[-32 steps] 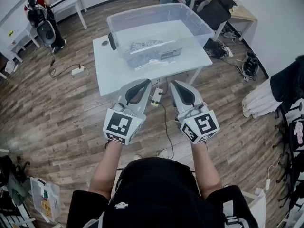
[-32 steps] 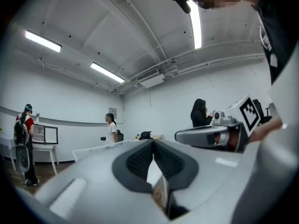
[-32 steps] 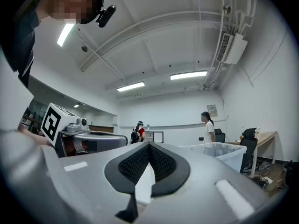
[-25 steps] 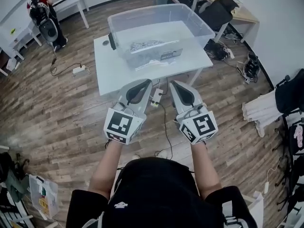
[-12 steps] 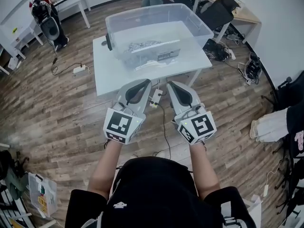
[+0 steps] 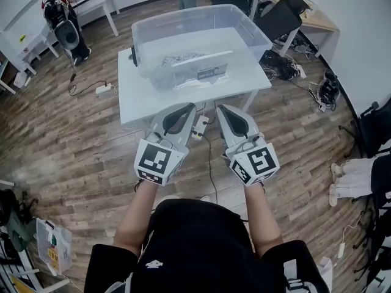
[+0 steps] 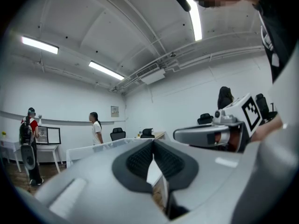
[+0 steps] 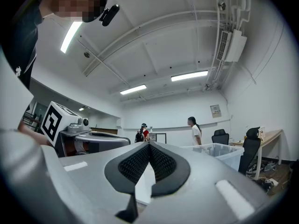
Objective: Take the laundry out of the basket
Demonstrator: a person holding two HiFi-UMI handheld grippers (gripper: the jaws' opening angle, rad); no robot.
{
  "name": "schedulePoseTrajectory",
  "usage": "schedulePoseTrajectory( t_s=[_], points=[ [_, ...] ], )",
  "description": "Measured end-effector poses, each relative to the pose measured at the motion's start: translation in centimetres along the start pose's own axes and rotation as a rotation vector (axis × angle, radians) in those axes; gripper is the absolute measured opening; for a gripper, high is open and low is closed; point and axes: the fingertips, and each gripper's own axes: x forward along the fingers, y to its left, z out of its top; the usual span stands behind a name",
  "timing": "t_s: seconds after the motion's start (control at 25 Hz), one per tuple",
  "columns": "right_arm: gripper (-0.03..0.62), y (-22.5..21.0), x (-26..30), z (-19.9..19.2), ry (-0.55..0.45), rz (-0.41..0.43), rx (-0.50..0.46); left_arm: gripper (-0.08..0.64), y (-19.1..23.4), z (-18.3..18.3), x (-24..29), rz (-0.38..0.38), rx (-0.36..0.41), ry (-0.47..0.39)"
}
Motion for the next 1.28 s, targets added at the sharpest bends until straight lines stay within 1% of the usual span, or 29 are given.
schedulePoseTrajectory(
  t_s=[0.12, 0.48, 0.64, 0.76, 1.0, 1.16, 1.28],
  points=[
    [0.0, -0.5, 0.0, 0.1, -0.002, 0.008, 0.0, 0.009, -0.3, -0.2, 0.4, 0.006, -0.016, 0.002],
    [-0.001, -1.9, 1.0, 0.0, 0.005, 0.018, -0.007, 0.009, 0.8, 0.0, 1.7, 0.035, -0.013, -0.007],
    [0.0, -2.5, 2.1, 0.1, -0.002, 0.013, 0.002, 0.009, 1.4, -0.1, 2.5, 0.022, -0.006, -0.009],
    [0.0, -2.8, 3.3, -0.2, 0.0, 0.014, 0.002, 0.009, 2.1, -0.5, 3.2, -0.001, 0.021, -0.009],
    [0.0, -4.0, 6.3, -0.7, 0.005, 0.006, 0.004, 0.009, 4.9, -0.9, 5.2, -0.004, 0.02, -0.01],
    [0.0, -4.6, 9.2, -0.7, 0.007, 0.012, 0.002, 0.009, 7.5, -1.1, 6.6, -0.018, -0.009, -0.014],
    [-0.001, -5.2, 11.0, -0.8, 0.011, 0.009, -0.004, 0.009, 9.2, -1.3, 7.7, -0.028, -0.016, -0.021]
  ],
)
